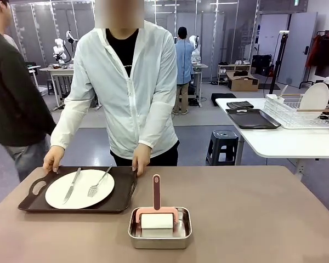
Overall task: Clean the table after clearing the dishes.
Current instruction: When the right (or left) Handle tray is removed, use the right hand (or left hand) to clean the right (or left) side of the table with the Lint Roller.
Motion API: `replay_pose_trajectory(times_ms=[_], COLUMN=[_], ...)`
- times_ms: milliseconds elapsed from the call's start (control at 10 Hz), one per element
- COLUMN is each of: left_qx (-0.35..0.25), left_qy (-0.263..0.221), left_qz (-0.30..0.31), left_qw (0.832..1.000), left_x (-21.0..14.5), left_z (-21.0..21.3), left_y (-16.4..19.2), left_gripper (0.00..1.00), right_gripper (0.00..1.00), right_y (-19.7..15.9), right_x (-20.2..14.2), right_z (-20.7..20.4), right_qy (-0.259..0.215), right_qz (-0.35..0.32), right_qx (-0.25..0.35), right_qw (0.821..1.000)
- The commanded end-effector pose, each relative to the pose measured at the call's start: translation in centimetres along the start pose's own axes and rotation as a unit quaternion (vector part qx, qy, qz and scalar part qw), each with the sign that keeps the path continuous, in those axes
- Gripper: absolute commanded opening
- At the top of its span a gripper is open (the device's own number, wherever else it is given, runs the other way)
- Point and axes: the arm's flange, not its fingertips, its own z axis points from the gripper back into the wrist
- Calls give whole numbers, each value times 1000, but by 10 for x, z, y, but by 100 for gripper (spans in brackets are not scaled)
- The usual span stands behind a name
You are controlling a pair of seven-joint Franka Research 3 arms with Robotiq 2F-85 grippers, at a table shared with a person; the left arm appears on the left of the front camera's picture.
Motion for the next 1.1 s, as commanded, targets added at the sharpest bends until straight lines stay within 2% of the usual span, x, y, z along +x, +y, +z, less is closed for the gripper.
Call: replay_pose_trajectory(times_ms=[0,1000], left_qx=[0,0], left_qy=[-3,-3], left_qz=[-3,-3], left_qw=[1000,1000], left_x=[-2,-2], left_z=[2,2], left_y=[0,0], left_gripper=[100,100], right_gripper=[100,100], right_y=[3,3], right_x=[0,0], right_z=[0,0], right_qy=[3,3], right_qz=[3,3], right_qx=[3,3], right_qw=[1000,1000])
